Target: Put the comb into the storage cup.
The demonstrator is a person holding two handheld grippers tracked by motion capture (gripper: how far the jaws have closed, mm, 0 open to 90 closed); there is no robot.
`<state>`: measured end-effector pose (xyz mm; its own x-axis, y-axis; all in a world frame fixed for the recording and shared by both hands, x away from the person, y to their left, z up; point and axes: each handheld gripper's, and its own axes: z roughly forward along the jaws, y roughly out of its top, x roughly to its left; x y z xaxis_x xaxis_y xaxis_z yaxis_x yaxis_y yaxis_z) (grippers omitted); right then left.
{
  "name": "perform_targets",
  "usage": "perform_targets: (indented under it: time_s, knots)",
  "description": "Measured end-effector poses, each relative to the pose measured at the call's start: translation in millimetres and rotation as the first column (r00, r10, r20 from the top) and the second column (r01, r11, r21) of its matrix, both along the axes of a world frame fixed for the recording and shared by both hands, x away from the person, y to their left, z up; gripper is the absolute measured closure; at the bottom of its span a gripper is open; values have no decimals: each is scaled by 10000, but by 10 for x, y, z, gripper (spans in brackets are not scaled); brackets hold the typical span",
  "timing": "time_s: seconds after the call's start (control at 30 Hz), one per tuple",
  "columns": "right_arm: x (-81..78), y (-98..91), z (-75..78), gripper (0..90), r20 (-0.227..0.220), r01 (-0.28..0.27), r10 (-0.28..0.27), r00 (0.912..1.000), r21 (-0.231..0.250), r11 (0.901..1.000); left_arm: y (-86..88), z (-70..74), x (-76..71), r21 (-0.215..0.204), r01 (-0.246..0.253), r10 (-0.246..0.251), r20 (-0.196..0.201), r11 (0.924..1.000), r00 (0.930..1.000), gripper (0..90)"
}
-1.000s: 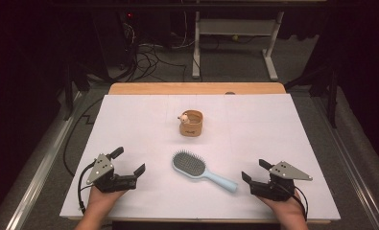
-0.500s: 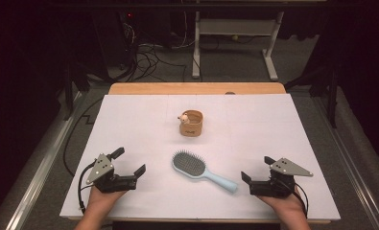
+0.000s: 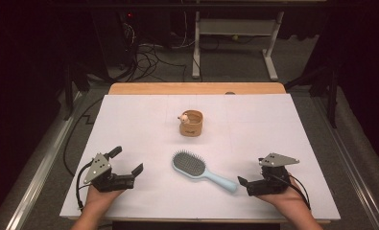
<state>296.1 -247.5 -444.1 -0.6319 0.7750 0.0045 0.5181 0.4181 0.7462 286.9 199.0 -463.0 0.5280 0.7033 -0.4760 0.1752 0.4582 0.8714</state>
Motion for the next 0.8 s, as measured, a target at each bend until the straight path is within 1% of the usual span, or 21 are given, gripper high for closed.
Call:
perform_targets:
  time_s: [0.07,0.1,0.13,0.2,0.23,0.27,0.3,0.37,0.4,0.47,0.5,0.53,0.57,0.67,0.7,0.8]
  knots:
    - [2,1,-8,4,-231,-66,62,9997,-198,9998,-5,-3,-3,23,6,-6,-5,10000,10000,12]
    - [2,1,-8,4,-231,-66,62,9997,-198,9998,-5,-3,-3,23,6,-6,-5,10000,10000,12]
    - [-2,-8,-24,4,-406,-237,221,9989,-389,9990,-11,-5,-6,35,43,-43,-11,10000,10000,12]
    - [-4,-12,-30,4,-458,-284,262,9986,-479,9985,-15,-7,-7,47,53,-53,-3,10000,10000,12]
    - [-13,-28,-49,4,-637,-397,357,9973,-638,9972,-17,-10,-6,82,61,-60,-23,9999,10000,12]
    - [-13,-28,-49,4,-637,-397,357,9973,-638,9972,-17,-10,-6,82,61,-60,-23,9999,10000,12]
    - [-22,-38,-64,4,-765,-454,393,9963,-792,9958,-21,-11,-6,74,63,-62,-33,10000,10000,12]
    - [-24,-46,-73,4,-819,-516,446,9956,-852,9950,-22,-11,-7,71,61,-61,-29,10000,10000,12]
    - [-34,-56,-97,4,-1007,-611,507,9936,-1027,9928,-24,-12,-6,66,71,-71,-56,10000,10000,12]
    - [-42,-63,-116,4,-1202,-638,502,9915,-1123,9916,-25,-17,-6,114,109,-108,-95,9999,9999,12]
    - [-42,-67,-128,4,-1245,-716,562,9906,-1228,9898,-31,-18,-4,73,111,-110,-111,9999,9999,12]
    - [-42,-67,-128,4,-1245,-716,562,9906,-1228,9898,-31,-18,-4,73,111,-110,-111,9999,9999,12]
    - [-49,-67,-144,4,-1421,-867,653,9877,-1495,9850,-33,-24,-4,115,133,-131,-119,9998,9998,12]
    - [-57,-69,-145,4,-1570,-1081,814,9842,-1700,9795,-35,-27,-4,132,144,-142,-133,9998,9998,12]
    - [-63,-63,-141,4,-1628,-1075,791,9835,-1741,9788,-37,-27,-4,91,147,-145,-145,9999,9998,12]
    - [-66,-44,-129,4,-1790,-1394,1057,9782,-1878,9723,-39,-30,-3,80,155,-154,-161,9998,9998,12]
